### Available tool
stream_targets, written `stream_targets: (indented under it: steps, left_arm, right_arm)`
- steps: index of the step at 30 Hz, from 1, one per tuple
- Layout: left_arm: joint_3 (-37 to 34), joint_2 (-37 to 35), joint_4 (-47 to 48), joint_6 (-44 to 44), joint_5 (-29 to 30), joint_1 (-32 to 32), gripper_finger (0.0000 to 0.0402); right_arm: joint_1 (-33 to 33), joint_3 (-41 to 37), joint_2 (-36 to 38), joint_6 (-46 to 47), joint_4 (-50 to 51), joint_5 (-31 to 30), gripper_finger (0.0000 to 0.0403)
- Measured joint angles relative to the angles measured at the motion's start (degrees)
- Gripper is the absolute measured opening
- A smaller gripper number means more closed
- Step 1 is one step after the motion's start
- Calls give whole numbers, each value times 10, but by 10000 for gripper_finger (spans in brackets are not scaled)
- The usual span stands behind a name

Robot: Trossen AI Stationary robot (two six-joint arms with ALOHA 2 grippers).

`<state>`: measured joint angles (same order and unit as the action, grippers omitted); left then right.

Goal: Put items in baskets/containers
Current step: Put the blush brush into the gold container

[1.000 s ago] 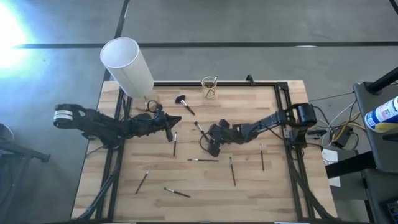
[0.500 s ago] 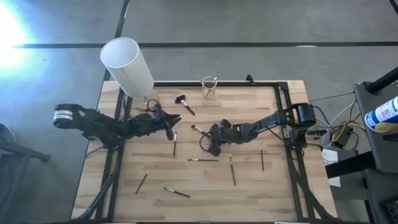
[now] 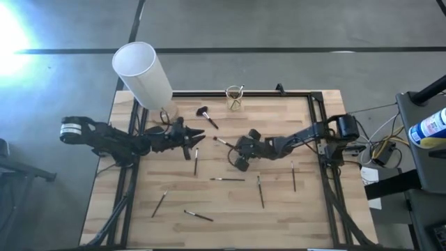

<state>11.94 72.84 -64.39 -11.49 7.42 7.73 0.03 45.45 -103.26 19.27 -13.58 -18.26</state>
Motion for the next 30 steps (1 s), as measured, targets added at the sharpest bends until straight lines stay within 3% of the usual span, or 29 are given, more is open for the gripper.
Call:
stream_targets:
  steps: [6,15,30]
  left_arm:
    - [-1,0,-42,-10,-6,0,108]
    - [6,0,-110,-59,-89,0,108]
    - [54,1,-91,-78,-97,-4,108]
  right_arm:
    - [4,-62,27,0,-178,-1,34]
    - [20,-130,34,-63,-498,-13,39]
    - [37,-70,30,-139,-507,-10,38]
